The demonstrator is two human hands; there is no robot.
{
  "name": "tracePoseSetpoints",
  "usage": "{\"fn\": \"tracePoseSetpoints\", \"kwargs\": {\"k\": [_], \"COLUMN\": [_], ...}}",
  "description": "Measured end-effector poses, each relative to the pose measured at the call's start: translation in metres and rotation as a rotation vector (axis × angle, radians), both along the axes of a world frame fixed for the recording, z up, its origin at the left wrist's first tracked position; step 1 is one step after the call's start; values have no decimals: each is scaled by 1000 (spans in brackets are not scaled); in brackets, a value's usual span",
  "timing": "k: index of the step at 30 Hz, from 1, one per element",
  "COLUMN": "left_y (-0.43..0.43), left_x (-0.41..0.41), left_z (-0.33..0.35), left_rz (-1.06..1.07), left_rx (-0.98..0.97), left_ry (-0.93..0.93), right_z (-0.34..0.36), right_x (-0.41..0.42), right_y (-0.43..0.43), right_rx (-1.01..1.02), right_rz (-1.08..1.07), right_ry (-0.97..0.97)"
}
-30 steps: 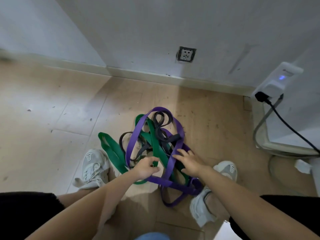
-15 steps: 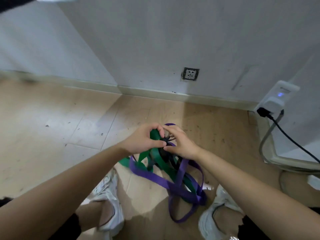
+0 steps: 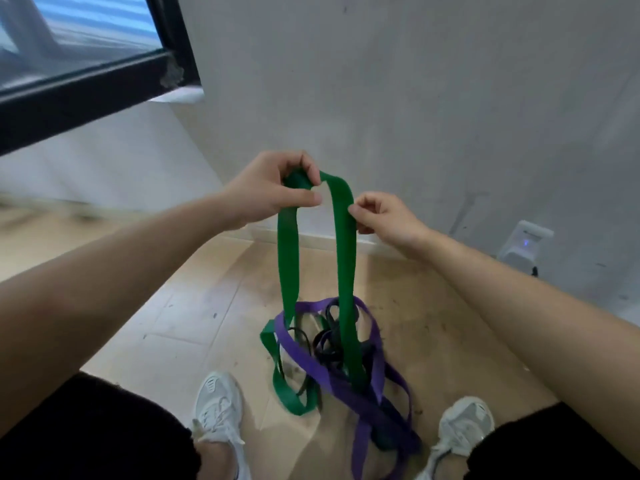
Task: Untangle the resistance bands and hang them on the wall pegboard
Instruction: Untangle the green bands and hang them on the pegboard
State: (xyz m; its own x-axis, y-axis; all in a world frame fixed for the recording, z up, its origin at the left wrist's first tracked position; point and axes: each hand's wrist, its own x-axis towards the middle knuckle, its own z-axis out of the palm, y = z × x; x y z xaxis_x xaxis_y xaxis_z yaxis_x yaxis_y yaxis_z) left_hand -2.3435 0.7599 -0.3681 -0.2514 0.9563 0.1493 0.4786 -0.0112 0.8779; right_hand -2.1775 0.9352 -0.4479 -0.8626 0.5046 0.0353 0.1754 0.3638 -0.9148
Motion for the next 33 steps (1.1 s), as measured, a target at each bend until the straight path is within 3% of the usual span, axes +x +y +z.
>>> {"fn": "tracePoseSetpoints", "kwargs": {"k": [7,17,23,28,33], "left_y": [9,52,65,66,73], "left_x": [-22,-16,-29,-43,-51], "left_z": [23,56,-1,-67,-72], "left_rz": [154,222,124,-142,-102], "left_rx": [101,280,4,-402,-398], "left_ry": [39,-125,-68,40,-92], "right_z": [90,188,120,53,49], "right_x": [6,4,13,20,17], "right_y": [18,38,51,55,59], "right_rx": [46,73,172,257,289], "right_rz": [-94,-223,-220,13,12], "right_ry": [73,323,117,-286,-199]}}
